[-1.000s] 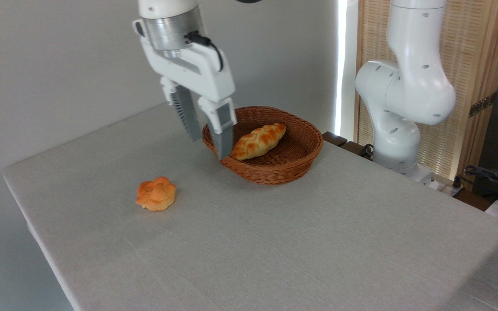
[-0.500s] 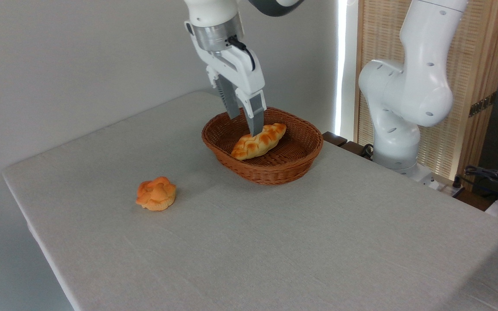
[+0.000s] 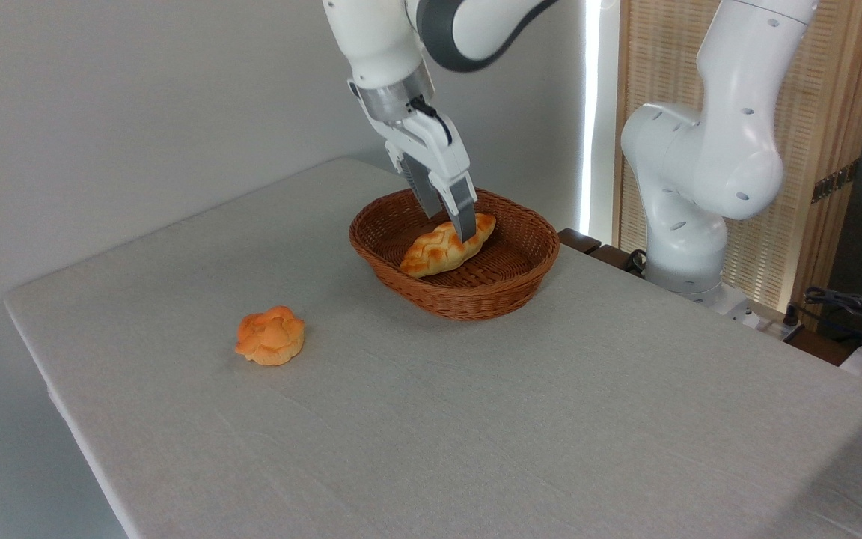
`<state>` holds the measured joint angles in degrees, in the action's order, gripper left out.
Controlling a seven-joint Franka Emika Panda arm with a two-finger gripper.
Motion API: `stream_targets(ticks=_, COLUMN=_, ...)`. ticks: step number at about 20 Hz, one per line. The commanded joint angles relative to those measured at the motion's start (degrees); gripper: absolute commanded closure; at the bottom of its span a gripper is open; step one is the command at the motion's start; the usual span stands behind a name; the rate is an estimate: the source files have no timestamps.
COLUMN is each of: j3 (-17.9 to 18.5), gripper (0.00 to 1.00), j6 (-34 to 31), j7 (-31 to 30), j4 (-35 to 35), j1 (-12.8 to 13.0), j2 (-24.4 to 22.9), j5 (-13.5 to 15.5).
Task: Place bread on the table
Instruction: 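Move the open gripper over the braided roll and lower into the basket, then close the gripper on the braided roll and adjust the grip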
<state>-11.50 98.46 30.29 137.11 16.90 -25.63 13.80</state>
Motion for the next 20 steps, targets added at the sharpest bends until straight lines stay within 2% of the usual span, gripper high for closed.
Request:
stream_targets(ticks=1, j3=-1.8, gripper=0.00, j6=5.8, j7=-0.3, j4=4.6, j1=0.1, j2=-0.6, j5=1.8)
stream_targets(ticks=7, j3=-2.4, gripper=0.00, j6=9.7, j7=-2.9, j4=6.4, j1=0.4, j2=-0.3, j5=2.2)
stream_targets(ticks=10, j3=-2.4, gripper=0.00, j6=9.7, j7=-3.0, j4=6.2, j1=0.3, j2=-0.6, j5=4.1)
stream_targets(ticks=20, j3=-1.5, gripper=0.00, j6=8.7, j7=-3.0, j4=4.8, j1=-0.5, j2=-1.1, j5=3.7)
